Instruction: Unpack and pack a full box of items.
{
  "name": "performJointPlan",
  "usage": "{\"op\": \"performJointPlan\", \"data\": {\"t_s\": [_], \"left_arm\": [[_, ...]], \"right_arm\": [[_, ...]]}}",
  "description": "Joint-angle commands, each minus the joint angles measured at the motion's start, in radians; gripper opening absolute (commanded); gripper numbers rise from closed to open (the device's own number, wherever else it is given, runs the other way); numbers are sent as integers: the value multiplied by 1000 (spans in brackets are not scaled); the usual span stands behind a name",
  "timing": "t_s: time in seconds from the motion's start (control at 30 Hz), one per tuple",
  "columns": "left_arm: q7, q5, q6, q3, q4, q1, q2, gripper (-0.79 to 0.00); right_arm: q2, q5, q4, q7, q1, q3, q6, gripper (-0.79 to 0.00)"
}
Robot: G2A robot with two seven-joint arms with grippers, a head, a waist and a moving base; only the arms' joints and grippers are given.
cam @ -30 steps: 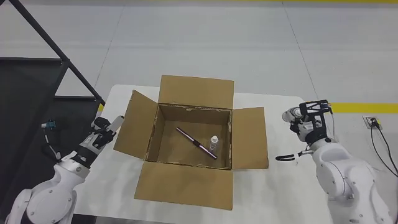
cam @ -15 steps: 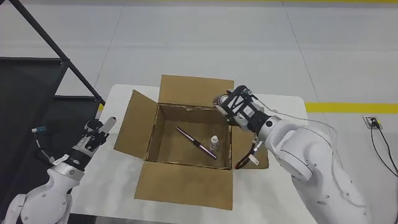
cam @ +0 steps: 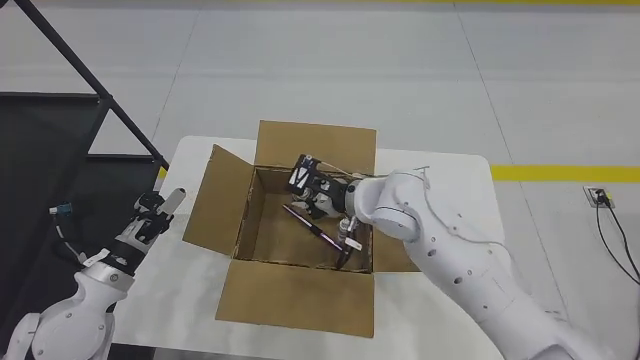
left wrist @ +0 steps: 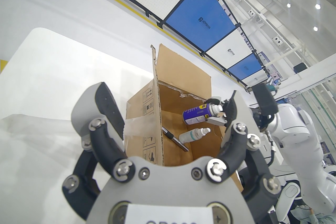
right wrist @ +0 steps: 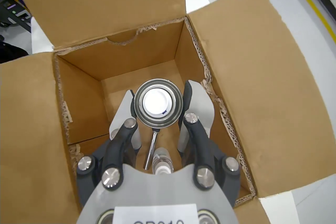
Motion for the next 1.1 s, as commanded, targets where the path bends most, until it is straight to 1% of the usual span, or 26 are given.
{"op": "performJointPlan", "data": {"t_s": [0.0, 0.03, 0.1, 0.2, 0.4, 0.67, 0.7, 0.77, 0.83, 1.03, 1.07], "left_arm": [[0, 0, 0, 0, 0, 0, 0, 0], [0, 0, 0, 0, 0, 0, 0, 0], [0, 0, 0, 0, 0, 0, 0, 0], [0, 0, 0, 0, 0, 0, 0, 0], [0, 0, 0, 0, 0, 0, 0, 0], [0, 0, 0, 0, 0, 0, 0, 0], [0, 0, 0, 0, 0, 0, 0, 0], [0, 0, 0, 0, 0, 0, 0, 0], [0, 0, 0, 0, 0, 0, 0, 0], [0, 0, 0, 0, 0, 0, 0, 0], [0, 0, 0, 0, 0, 0, 0, 0]], "right_arm": [[-18, -2, 61, 7, 23, -33, 30, -785], [-29, 6, 88, 1, 32, -47, 39, -785], [-48, -9, 150, 18, 56, -76, 92, -785], [-78, 8, 238, 4, 79, -107, 125, -785], [-125, 27, 382, -49, 113, -142, 124, -785], [-173, 34, 496, -99, 140, -170, 97, -785], [-178, 31, 505, -102, 143, -173, 94, -773], [-188, 27, 522, -102, 147, -178, 93, -702], [-196, 25, 539, -104, 152, -180, 91, -606], [-216, 8, 569, -107, 160, -187, 94, -493], [-219, 6, 573, -109, 161, -187, 95, -483]]}}
